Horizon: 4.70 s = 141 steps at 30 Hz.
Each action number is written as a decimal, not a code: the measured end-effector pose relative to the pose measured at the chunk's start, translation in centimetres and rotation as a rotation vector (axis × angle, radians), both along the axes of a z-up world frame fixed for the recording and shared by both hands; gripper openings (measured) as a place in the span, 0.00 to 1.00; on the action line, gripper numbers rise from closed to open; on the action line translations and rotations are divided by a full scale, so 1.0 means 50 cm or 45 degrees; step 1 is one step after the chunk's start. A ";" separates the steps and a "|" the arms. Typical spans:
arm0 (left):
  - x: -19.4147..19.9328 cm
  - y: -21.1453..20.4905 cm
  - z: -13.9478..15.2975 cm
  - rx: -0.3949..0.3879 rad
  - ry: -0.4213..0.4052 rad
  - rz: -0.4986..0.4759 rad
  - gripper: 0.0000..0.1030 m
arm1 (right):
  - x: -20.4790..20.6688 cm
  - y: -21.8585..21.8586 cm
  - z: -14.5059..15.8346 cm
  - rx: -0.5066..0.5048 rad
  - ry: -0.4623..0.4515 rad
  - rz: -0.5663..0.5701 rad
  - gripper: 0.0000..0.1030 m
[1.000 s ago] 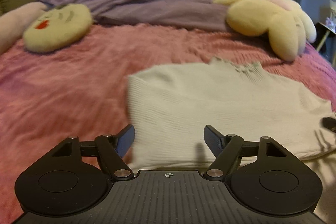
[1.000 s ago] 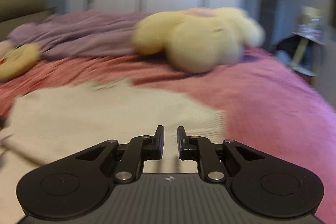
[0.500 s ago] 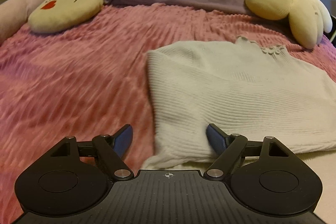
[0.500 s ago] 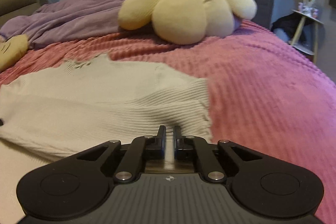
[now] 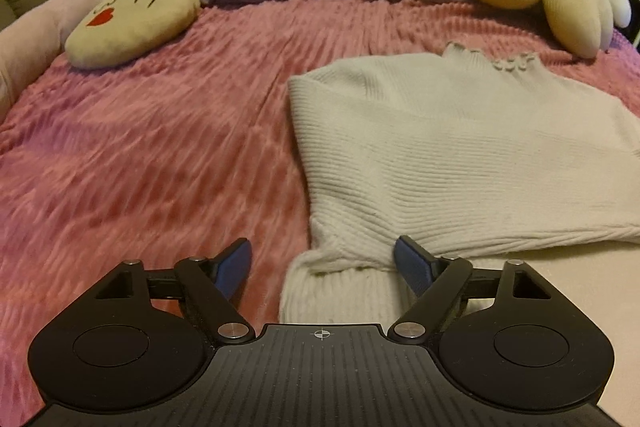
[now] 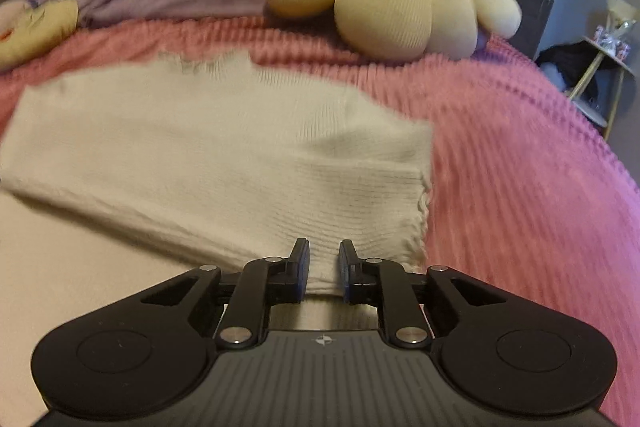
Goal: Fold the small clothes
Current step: 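Open the right gripper and withdraw from the folded side, then grasp the ruffled hem with both grippers, then lift the hem and fold it toward the collar with both grippers, then grasp the folded hem edge with both grippers and lift it again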
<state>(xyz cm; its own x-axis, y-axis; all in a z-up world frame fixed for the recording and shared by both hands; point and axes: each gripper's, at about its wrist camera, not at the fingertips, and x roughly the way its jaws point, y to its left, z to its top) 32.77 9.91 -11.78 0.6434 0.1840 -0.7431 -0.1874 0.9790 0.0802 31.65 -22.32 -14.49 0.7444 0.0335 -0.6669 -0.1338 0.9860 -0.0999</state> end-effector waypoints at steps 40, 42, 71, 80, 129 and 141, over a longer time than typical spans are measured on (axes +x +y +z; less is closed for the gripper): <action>-0.501 -0.007 0.022 -0.210 0.166 0.077 0.75 | -0.541 -0.148 0.041 0.345 0.179 -0.135 0.36; -0.508 -0.010 0.021 -0.210 0.167 0.077 0.74 | -0.549 -0.150 0.042 0.353 0.180 -0.131 0.35; -0.522 0.024 0.015 -0.395 0.268 -0.027 0.25 | -0.590 -0.184 0.032 0.491 0.258 -0.101 0.12; -0.509 0.050 0.038 -0.543 0.256 -0.038 0.09 | -0.576 -0.199 0.060 0.629 0.212 -0.101 0.09; -0.176 0.004 0.059 -0.234 0.077 -0.271 0.19 | -0.243 -0.174 0.049 0.463 0.220 -0.063 0.12; -0.201 0.011 0.121 -0.321 -0.087 -0.305 0.10 | -0.267 -0.160 0.097 0.335 0.054 -0.038 0.07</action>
<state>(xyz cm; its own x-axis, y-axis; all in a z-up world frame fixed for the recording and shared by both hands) 22.72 10.45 -5.75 0.6960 -0.1619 -0.6996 0.0532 0.9832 -0.1746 18.28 -30.32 -9.63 0.7194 0.1885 -0.6686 -0.1030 0.9808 0.1657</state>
